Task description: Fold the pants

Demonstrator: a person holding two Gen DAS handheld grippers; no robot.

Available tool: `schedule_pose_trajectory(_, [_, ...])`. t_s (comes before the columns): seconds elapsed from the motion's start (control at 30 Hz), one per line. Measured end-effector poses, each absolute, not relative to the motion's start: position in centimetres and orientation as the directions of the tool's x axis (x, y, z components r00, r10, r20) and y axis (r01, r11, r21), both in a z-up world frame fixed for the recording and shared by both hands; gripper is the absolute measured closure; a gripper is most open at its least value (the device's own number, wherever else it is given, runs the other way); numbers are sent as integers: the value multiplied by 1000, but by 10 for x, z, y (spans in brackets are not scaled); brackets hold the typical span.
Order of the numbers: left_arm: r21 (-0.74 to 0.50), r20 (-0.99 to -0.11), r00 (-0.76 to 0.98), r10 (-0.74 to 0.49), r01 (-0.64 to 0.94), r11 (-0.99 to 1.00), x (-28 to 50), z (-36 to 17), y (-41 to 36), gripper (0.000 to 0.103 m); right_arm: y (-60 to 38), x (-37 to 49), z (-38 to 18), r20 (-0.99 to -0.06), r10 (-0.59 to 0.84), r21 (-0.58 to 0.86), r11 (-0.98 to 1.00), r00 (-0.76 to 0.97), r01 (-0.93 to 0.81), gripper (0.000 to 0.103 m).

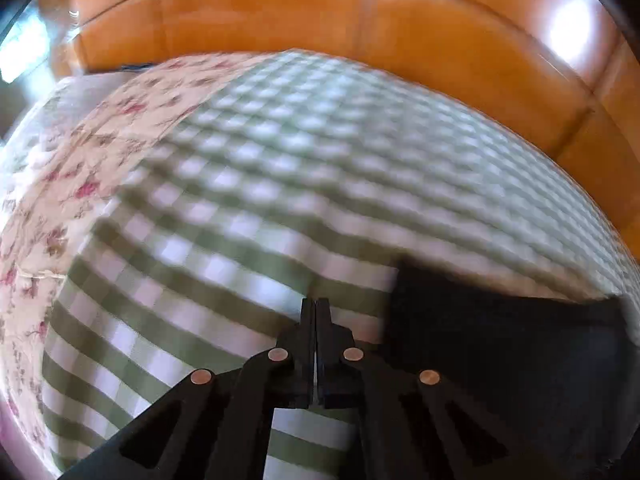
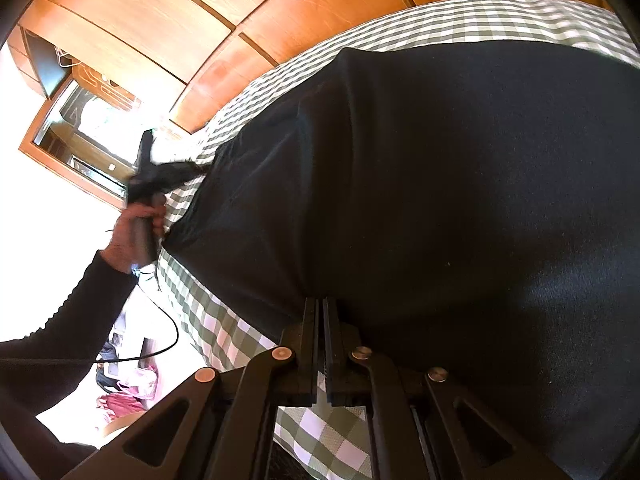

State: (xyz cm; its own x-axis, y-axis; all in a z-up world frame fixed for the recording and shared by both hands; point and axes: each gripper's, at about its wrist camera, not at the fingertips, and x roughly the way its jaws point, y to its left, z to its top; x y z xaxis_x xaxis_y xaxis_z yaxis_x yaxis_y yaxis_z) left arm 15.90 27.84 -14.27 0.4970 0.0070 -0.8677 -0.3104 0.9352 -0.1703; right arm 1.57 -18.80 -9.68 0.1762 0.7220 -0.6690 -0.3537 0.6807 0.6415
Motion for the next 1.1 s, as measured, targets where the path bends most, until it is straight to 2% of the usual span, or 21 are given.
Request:
schedule_pose_trajectory(0.07, [-273, -857, 510, -71, -333, 902, 155, -137, 291, 103, -190, 16, -97, -664, 726, 648, 677, 176, -350, 101])
schedule_pose_trajectory(0.17, [-214, -863, 505, -5, -357, 909, 147, -128, 293, 103, -191, 15, -98, -661, 728, 647, 676, 183, -352, 101])
schedule_pose_trajectory(0.3, [-227, -821, 570, 9, -341, 913, 124, -99, 281, 88, -193, 17, -98, -651, 738, 663, 667, 178, -339, 101])
schedule_pose_trajectory(0.4, [-299, -775, 628, -71, -264, 917, 101, -80, 253, 77, -195, 18, -96, -647, 741, 675, 665, 177, -318, 100])
schedule_pose_trajectory(0.43, [-300, -768, 635, -85, -240, 923, 96, -77, 243, 77, -197, 19, -94, -642, 745, 684, 663, 179, -305, 97])
schedule_pose_trajectory(0.5, [-278, -756, 644, -121, -148, 949, 90, -74, 204, 77, -210, 19, -86, -618, 755, 703, 655, 218, -278, 74])
schedule_pose_trajectory(0.53, [-269, -753, 645, -130, -121, 956, 86, -74, 189, 77, -221, 19, -80, -597, 762, 716, 647, 249, -262, 59])
schedule_pose_trajectory(0.57, [-265, -750, 644, -150, -85, 960, 78, -74, 172, 77, -233, 17, -74, -587, 758, 720, 650, 284, -244, 55])
schedule_pose_trajectory(0.63, [-258, -760, 627, -174, -45, 965, 71, -81, 146, 77, -260, 13, -65, -583, 732, 714, 669, 353, -206, 55])
schedule_pose_trajectory(0.73, [-236, -794, 583, -173, -33, 971, 67, -96, 121, 77, -328, 0, -60, -563, 665, 735, 674, 491, -71, 55])
schedule_pose_trajectory(0.87, [-197, -819, 557, -135, -53, 979, 61, -109, 109, 77, -444, -45, -72, -558, 474, 765, 612, 681, 201, 55])
schedule_pose_trajectory(1.03, [-216, -822, 552, -137, -81, 973, 55, -114, 109, 77, -557, -114, -98, -562, 214, 788, 433, 799, 438, 55])
schedule_pose_trajectory(1.1, [-219, -827, 547, -132, -97, 971, 55, -113, 108, 76, -579, -123, -107, -595, 141, 765, 401, 792, 503, 53])
